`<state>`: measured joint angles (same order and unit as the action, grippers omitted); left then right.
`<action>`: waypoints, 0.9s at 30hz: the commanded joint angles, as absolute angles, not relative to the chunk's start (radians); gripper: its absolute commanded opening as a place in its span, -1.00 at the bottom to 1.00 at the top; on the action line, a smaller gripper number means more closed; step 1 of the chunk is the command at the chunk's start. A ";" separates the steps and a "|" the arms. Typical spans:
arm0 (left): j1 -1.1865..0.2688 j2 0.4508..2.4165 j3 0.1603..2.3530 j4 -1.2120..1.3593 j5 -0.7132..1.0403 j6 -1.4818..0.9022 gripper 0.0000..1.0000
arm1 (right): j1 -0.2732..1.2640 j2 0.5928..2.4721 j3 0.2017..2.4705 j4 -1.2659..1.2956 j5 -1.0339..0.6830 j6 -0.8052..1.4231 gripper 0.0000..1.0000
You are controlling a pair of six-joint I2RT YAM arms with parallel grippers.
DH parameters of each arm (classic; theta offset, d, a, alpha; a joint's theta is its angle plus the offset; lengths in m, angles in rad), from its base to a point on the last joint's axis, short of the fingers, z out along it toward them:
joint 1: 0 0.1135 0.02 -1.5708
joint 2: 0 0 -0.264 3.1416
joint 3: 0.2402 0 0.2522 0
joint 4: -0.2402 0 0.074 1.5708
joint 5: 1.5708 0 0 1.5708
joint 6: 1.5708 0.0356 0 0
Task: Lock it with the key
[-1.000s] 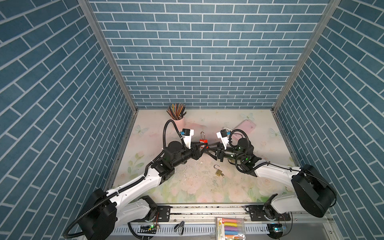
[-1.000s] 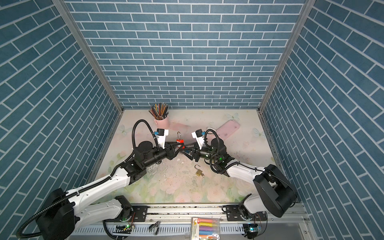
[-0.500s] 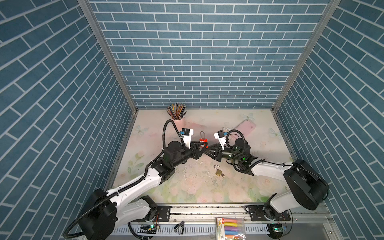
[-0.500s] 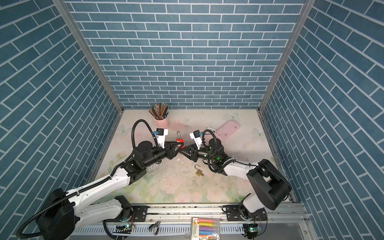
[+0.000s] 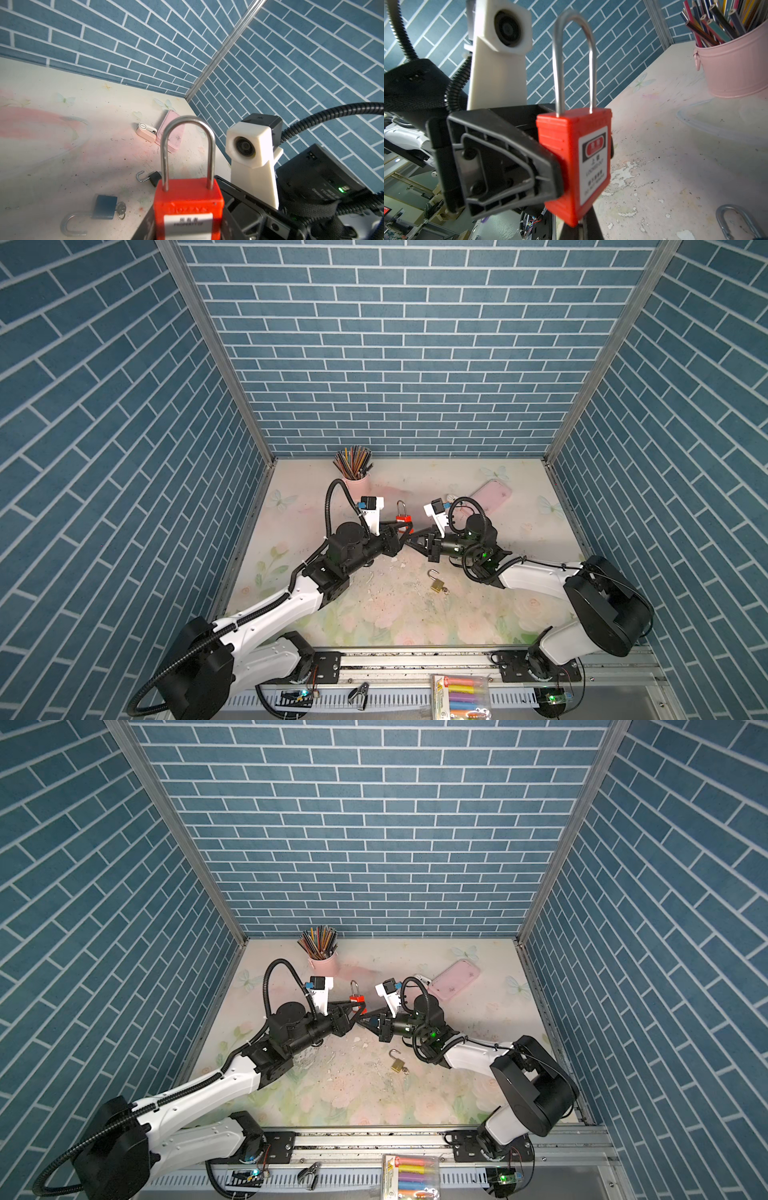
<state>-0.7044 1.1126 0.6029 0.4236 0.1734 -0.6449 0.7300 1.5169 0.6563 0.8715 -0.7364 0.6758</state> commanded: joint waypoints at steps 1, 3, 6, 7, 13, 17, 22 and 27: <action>-0.701 1.102 0.642 0.355 0.047 -0.665 -1.00 | 0.728 1.519 0.697 0.798 -0.674 0.664 -1.00; -0.703 1.105 0.656 0.295 -0.010 -0.681 -1.00 | 0.727 1.518 0.711 0.754 -0.647 0.657 -1.00; -0.711 1.115 0.683 0.212 -0.092 -0.689 -1.00 | 0.727 1.522 0.729 0.694 -0.602 0.639 -1.00; -0.713 1.116 0.691 0.188 -0.113 -0.689 -1.00 | 0.728 1.523 0.738 0.666 -0.586 0.631 -1.00; -0.721 1.152 0.787 0.014 -0.227 -0.678 -1.00 | 0.730 1.532 0.780 0.525 -0.493 0.580 -1.00; -0.746 1.191 0.855 -0.104 -0.324 -0.664 -1.00 | 0.732 1.529 0.783 0.493 -0.425 0.569 -1.00; -0.756 1.236 0.924 -0.241 -0.422 -0.713 -1.00 | 0.741 1.536 0.785 0.481 -0.370 0.564 -1.00; -0.756 1.280 0.981 -0.313 -0.451 -0.714 -1.00 | 0.748 1.541 0.777 0.485 -0.364 0.550 -1.00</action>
<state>-0.7929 1.2778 0.9520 -0.1387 -0.2234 -0.7277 0.7815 1.5284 0.7864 0.5564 -0.4946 0.5602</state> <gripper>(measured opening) 0.428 0.050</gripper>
